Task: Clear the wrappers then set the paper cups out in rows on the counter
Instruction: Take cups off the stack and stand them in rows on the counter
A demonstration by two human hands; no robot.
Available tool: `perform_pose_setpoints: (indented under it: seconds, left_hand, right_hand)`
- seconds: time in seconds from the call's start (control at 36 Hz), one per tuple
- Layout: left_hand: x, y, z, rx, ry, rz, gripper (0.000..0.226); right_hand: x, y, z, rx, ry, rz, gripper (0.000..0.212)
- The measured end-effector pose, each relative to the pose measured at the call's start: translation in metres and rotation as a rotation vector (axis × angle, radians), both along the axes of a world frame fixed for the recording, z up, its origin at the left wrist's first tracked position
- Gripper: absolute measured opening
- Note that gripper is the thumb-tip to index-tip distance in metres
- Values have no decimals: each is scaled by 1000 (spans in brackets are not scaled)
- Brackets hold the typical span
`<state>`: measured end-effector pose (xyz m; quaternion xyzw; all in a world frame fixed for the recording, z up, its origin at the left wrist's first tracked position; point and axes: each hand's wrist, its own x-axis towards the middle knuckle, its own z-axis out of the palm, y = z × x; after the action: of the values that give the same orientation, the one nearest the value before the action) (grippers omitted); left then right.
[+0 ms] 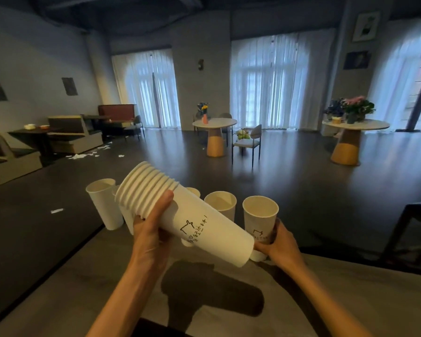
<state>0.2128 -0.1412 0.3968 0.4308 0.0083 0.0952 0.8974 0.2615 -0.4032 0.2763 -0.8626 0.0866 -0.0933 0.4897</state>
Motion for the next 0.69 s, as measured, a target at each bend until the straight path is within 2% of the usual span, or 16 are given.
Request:
perform_pose_setpoints:
  seconds: [0.08,0.11,0.17,0.25,0.31,0.33,0.39,0.47,0.53,0.61,0.69]
  left_hand:
    - [-5,-15,1,16,18,-106,103]
    - [-7,-20,0,39,18,-143,108]
    - [-12,-33,-1,84,4,-213,96]
    - [-19,-60,-9,106,14,-298,80]
    - [-23,-81,-16,126,43,-359,85]
    - [-25,-93,-19,141,57,-393,92]
    - [-33,-118,-24,156,96,-439,98]
    - [-41,-144,-29,157,134,-461,90]
    - [-44,-157,-31,144,133,-465,91]
    - [-49,-167,-30,162,101,-440,92]
    - [-53,-169,-29,276,17,-354,96]
  right_hand:
    - [-9,-6,-1,-69,39,53,102]
    - [-14,-10,-3,-72,47,56,102]
    - [-26,-19,-3,-78,57,30,92]
    - [-54,-34,3,-20,28,-76,46]
    - [-76,-42,14,117,41,-84,20]
    - [-87,-45,23,180,79,-36,20]
    - [-107,-55,40,271,184,100,42]
    - [-130,-66,54,614,320,299,70]
    - [-142,-73,55,754,339,451,77]
    - [-154,-83,57,681,306,486,85]
    - [-157,-88,60,393,238,398,85]
